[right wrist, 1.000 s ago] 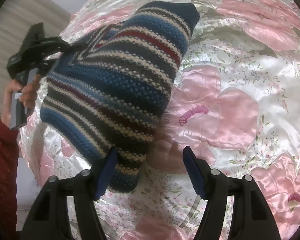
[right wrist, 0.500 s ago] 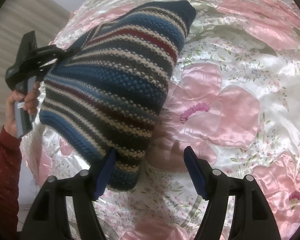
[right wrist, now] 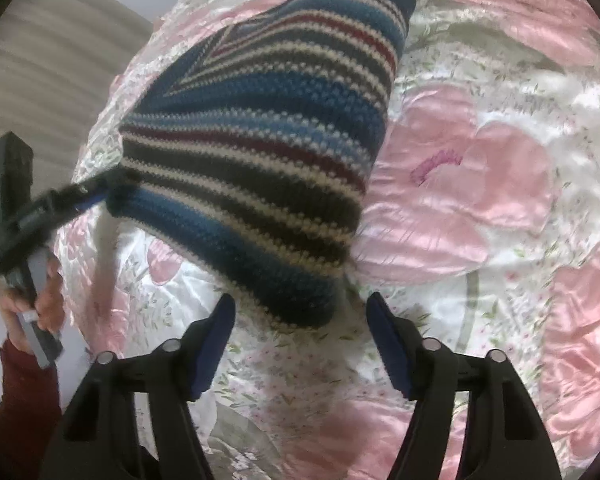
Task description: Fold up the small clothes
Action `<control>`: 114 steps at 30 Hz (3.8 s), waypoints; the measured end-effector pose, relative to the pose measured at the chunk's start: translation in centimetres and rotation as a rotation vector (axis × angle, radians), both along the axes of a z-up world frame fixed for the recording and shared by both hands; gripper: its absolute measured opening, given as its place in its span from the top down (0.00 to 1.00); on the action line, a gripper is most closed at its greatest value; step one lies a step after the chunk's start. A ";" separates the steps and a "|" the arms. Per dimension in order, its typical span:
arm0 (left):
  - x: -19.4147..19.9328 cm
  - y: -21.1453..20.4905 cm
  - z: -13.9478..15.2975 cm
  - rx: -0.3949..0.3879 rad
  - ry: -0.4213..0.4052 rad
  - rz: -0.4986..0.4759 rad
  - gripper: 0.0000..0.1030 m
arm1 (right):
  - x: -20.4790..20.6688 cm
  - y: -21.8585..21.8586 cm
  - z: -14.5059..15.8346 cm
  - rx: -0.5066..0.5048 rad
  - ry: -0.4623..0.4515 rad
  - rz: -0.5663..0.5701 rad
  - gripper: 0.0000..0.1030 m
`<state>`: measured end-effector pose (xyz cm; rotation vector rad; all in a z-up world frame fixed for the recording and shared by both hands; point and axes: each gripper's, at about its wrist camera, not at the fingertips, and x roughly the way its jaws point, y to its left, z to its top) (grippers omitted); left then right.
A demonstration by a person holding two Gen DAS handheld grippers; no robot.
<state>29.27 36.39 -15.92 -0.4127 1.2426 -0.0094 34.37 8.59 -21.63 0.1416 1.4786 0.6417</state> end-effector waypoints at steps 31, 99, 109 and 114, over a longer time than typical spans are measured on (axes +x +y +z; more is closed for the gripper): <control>7.5 5.6 -3.0 -0.253 0.089 0.031 0.12 | 7.7 -0.8 1.7 0.084 -0.036 -0.074 0.25; -8.6 -31.3 0.7 -0.132 -0.179 -0.194 0.24 | -9.1 -33.8 0.7 0.105 0.019 -0.279 0.22; -11.7 -31.3 -2.0 -0.037 -0.098 -0.171 0.34 | -12.3 -34.5 0.6 0.119 0.079 -0.359 0.74; -12.0 -31.2 -4.8 -0.038 -0.043 -0.168 0.32 | -12.2 -32.8 -1.1 -0.018 0.076 -0.344 0.74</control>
